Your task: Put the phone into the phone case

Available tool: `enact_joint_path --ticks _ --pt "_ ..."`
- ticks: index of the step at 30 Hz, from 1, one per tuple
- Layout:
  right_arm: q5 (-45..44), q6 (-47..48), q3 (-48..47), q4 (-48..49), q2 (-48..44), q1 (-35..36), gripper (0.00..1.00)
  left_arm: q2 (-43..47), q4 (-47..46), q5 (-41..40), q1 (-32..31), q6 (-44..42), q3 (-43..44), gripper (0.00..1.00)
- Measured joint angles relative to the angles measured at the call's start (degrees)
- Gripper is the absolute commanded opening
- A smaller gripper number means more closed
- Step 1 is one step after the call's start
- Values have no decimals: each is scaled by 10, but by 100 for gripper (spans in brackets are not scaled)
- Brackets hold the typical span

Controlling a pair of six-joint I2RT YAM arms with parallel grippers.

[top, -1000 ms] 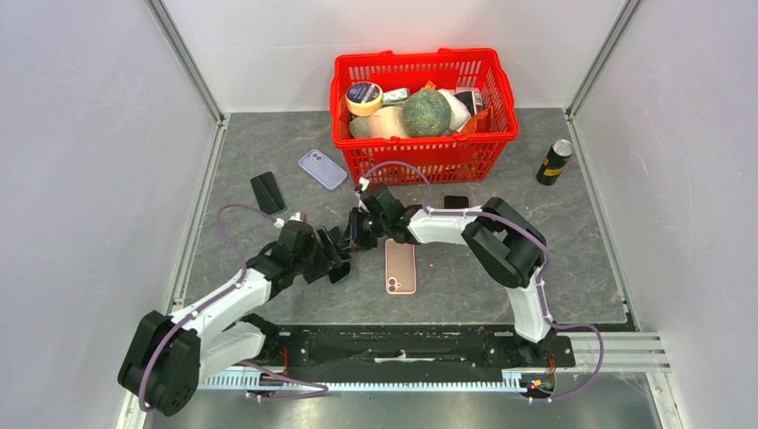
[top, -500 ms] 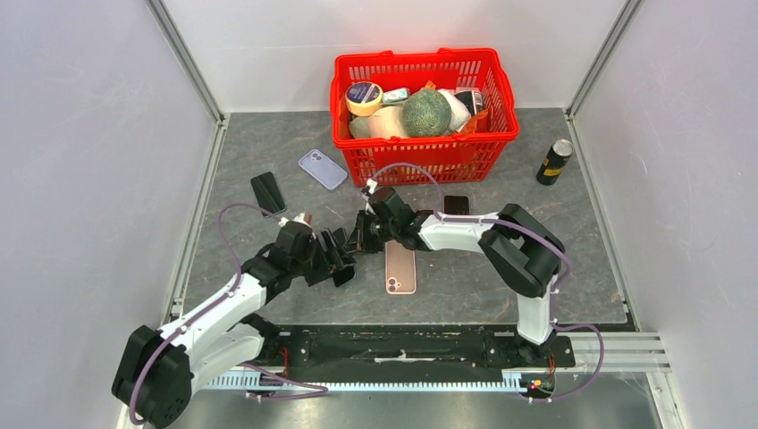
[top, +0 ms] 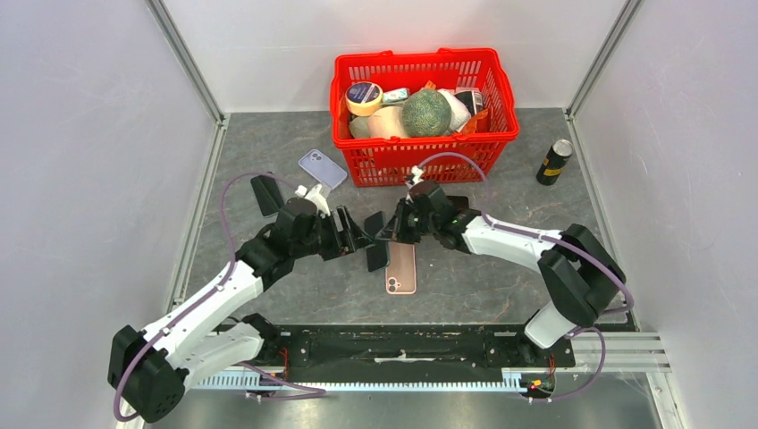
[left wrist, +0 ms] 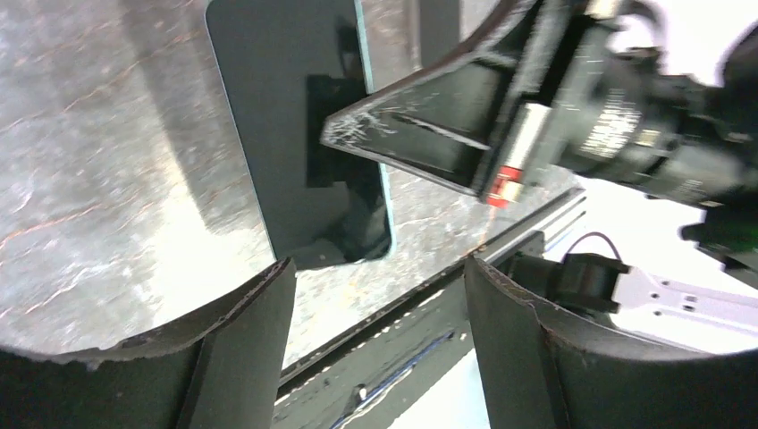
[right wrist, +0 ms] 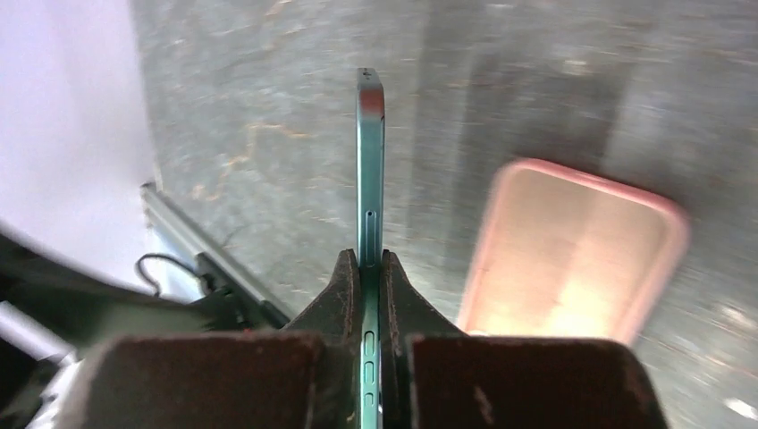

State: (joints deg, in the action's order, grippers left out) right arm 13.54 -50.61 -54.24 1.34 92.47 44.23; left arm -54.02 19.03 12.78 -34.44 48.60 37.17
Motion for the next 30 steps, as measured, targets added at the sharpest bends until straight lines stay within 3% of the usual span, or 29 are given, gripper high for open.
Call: enact_joint_path --ticks 3,6,9,17,30 --pt "-22 10 30 -33 -24 -28 0 -16 -15 3 -12 -6 31 72" --pt "-35 17 57 -67 -52 -47 0 -39 -24 -7 -26 -7 37 60" --pt "-46 25 75 -98 -88 -59 0 -74 -17 -43 -35 -7 37 40" --pt "-57 29 106 -122 -141 -62 0 -168 -38 -128 -47 4 28 17" --pt "-50 17 144 -91 -129 -62 0 -296 -92 -173 -132 28 27 5"
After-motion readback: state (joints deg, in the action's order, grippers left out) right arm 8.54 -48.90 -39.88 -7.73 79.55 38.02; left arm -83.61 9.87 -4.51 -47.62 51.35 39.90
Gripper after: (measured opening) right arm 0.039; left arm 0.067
